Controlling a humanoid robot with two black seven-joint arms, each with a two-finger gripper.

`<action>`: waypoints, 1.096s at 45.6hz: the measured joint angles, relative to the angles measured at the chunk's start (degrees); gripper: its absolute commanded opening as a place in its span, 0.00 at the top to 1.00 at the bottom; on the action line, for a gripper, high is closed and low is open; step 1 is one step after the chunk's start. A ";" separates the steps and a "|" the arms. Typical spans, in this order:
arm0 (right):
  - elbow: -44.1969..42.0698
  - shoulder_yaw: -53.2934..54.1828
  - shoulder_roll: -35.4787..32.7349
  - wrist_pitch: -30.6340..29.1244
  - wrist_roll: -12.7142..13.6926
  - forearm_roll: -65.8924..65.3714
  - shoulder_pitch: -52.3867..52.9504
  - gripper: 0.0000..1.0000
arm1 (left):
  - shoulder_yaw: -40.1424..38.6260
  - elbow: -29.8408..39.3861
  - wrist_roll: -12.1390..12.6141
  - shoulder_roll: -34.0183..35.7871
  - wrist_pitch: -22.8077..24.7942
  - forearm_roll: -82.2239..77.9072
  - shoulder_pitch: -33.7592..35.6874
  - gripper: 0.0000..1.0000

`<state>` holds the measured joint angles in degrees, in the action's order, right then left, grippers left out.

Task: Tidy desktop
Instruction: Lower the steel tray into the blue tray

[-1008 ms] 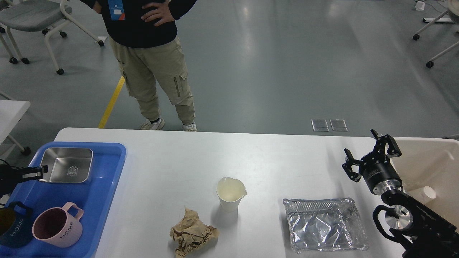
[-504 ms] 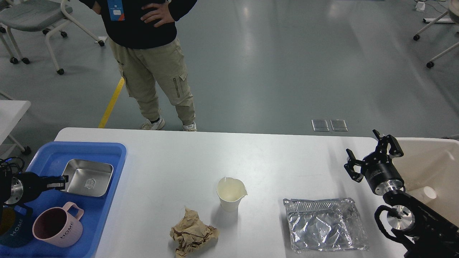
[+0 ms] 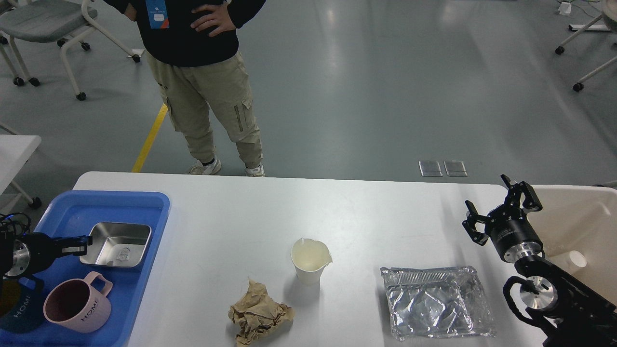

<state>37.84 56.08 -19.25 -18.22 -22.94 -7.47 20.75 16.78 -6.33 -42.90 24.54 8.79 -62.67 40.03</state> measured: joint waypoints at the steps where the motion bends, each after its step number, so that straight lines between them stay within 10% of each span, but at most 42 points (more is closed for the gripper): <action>1: -0.02 0.00 0.00 0.00 0.00 0.00 0.01 0.00 | 0.00 0.01 -0.12 0.04 0.02 0.15 -0.09 0.57; 50: -0.40 -0.18 -0.11 0.55 0.00 0.01 0.57 0.00 | -0.02 33.73 -12.05 22.23 8.44 3.59 7.42 0.45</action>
<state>37.44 55.90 -19.36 -17.67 -22.94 -7.46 21.32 16.76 27.40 -54.95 46.77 17.23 -59.08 47.45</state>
